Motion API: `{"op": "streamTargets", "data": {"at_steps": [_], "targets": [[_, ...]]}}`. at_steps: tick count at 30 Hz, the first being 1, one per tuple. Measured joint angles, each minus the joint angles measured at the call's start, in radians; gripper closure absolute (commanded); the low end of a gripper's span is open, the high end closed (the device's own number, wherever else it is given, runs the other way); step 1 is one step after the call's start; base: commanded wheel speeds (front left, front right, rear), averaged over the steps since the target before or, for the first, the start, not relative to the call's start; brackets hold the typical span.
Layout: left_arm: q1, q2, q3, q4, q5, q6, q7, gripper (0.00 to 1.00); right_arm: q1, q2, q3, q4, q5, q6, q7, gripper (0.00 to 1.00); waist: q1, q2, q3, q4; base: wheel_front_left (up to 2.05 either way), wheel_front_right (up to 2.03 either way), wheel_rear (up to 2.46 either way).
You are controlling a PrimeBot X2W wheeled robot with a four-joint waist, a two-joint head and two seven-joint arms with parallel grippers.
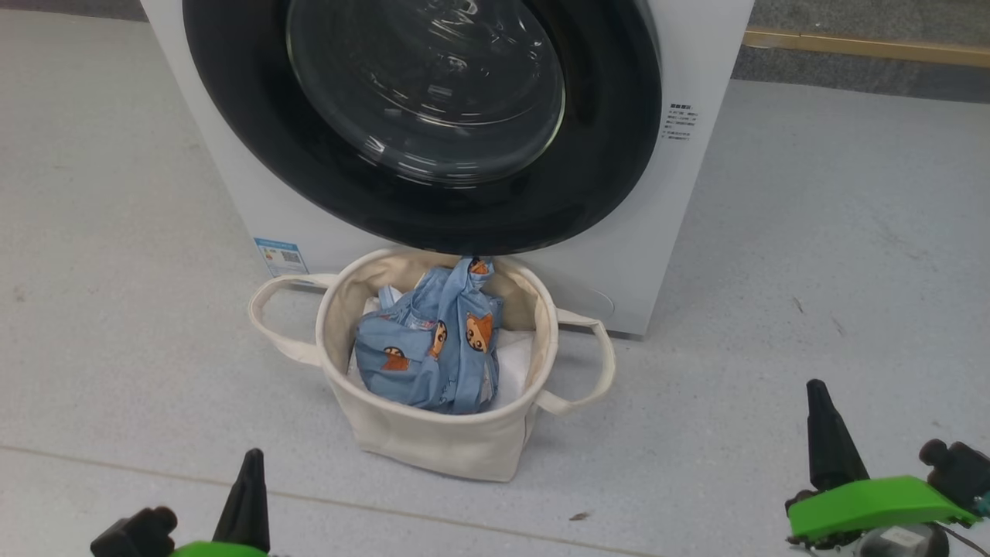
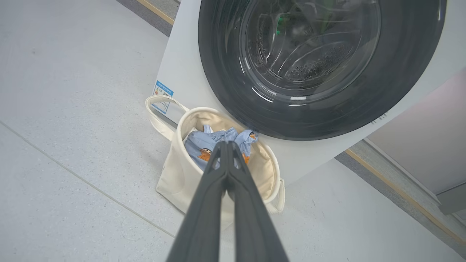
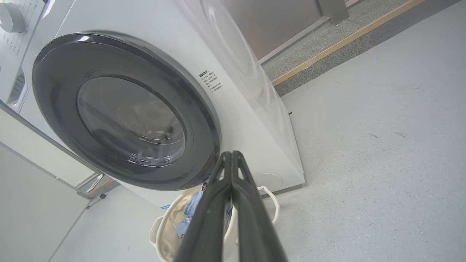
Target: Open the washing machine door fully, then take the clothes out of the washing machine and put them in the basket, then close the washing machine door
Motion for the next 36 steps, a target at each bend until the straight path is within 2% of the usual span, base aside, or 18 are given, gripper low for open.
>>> {"op": "streamTargets", "data": {"at_steps": [36], "targets": [[-0.012, -0.003, 0.031, -0.018, -0.434, -0.016, 0.101, 1.00, -0.003, -0.007, -0.022, 0.021, 0.413, 0.000, 0.097, 1.00, 0.0000, 0.0000, -0.012, 0.030, 0.00, 0.00, 0.00]]}}
